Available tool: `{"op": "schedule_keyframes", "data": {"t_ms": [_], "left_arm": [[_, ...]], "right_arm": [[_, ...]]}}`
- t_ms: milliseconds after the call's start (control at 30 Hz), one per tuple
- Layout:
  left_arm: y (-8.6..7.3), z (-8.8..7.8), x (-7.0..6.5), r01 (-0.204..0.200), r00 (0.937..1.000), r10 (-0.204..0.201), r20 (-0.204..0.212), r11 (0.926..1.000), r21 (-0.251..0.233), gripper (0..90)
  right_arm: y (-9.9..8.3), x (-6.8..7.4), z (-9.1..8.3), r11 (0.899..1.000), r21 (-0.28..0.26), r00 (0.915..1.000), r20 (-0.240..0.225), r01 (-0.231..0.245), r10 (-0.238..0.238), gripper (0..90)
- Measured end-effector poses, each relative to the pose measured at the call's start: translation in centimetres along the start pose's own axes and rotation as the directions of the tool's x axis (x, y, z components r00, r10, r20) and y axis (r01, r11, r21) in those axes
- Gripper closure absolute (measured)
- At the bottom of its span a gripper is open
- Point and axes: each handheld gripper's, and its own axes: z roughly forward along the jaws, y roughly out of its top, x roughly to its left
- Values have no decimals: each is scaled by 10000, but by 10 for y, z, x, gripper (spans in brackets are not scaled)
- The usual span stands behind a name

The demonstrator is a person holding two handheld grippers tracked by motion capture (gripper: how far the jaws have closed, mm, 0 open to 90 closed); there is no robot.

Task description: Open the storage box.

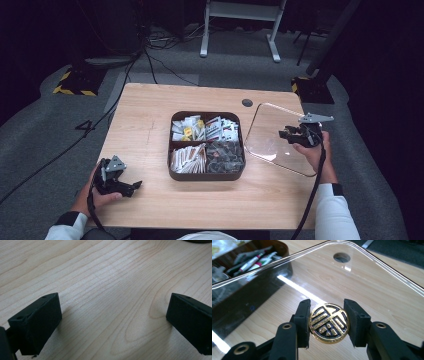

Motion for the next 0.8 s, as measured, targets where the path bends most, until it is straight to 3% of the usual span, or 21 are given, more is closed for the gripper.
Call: {"op": "schedule_keyframes", "data": {"t_ms": [400, 633, 800], "left_arm": [[0, 0, 0, 0, 10000, 0, -2, 10000, 1, 3], [0, 0, 0, 0, 10000, 0, 0, 10000, 0, 3], [0, 0, 0, 13, 10000, -13, -12, 10000, 1, 3]], "right_arm": [[-27, -6, 32, 9939, 1102, 9999, -101, 69, -58, 596], [-38, -13, 38, 9914, 1303, 9999, -59, -88, 97, 596], [-47, -14, 46, 9840, 1781, 10000, -37, 37, -31, 594]]}}
